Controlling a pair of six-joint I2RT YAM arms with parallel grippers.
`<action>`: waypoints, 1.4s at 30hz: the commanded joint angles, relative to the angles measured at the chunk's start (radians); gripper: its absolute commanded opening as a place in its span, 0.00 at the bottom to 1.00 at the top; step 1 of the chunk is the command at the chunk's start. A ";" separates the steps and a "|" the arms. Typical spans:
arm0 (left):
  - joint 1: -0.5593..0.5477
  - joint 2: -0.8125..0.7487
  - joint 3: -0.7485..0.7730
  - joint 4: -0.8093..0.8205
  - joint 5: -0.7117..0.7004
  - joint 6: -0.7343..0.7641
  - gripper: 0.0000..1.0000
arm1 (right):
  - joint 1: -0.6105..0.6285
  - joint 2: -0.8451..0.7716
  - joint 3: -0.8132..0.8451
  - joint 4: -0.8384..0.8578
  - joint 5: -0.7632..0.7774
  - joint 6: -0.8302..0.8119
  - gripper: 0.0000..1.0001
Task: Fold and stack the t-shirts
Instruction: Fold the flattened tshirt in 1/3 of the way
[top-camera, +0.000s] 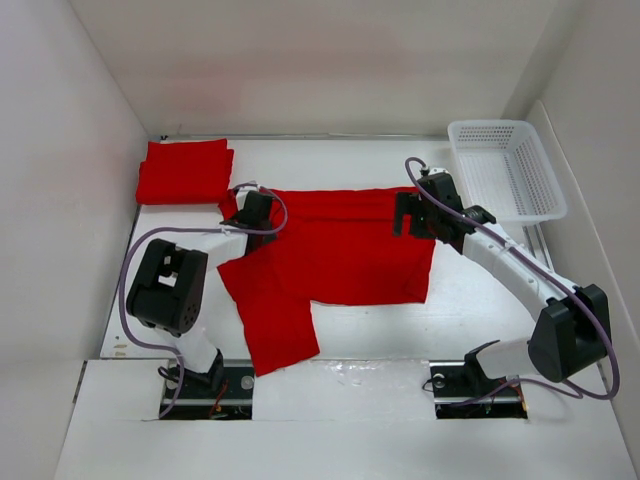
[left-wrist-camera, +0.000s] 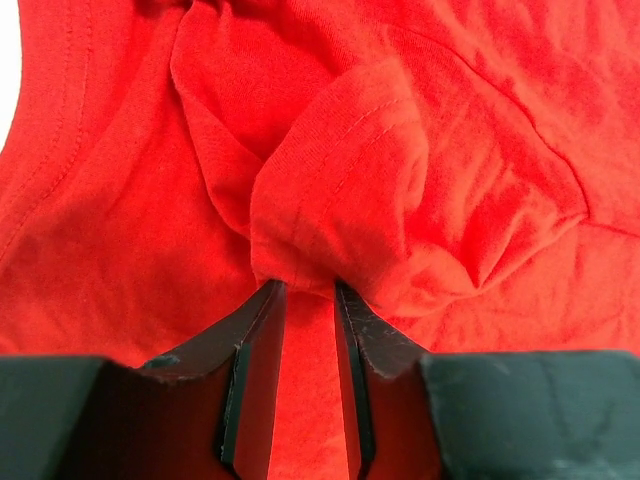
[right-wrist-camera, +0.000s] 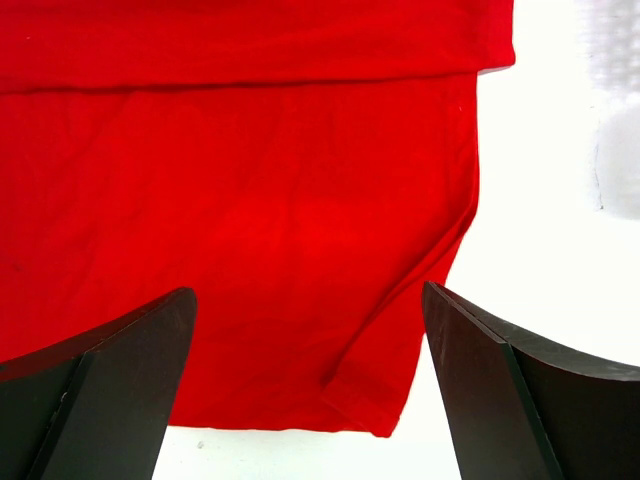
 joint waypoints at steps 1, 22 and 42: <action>0.000 0.020 0.048 0.016 0.000 0.007 0.23 | -0.005 0.001 0.023 0.009 0.014 -0.001 1.00; -0.032 -0.200 -0.050 -0.013 0.046 -0.054 0.00 | -0.005 -0.028 0.014 0.000 0.014 -0.001 1.00; -0.134 -0.243 -0.025 -0.300 0.164 -0.341 0.00 | -0.014 -0.019 0.005 0.009 -0.034 -0.001 1.00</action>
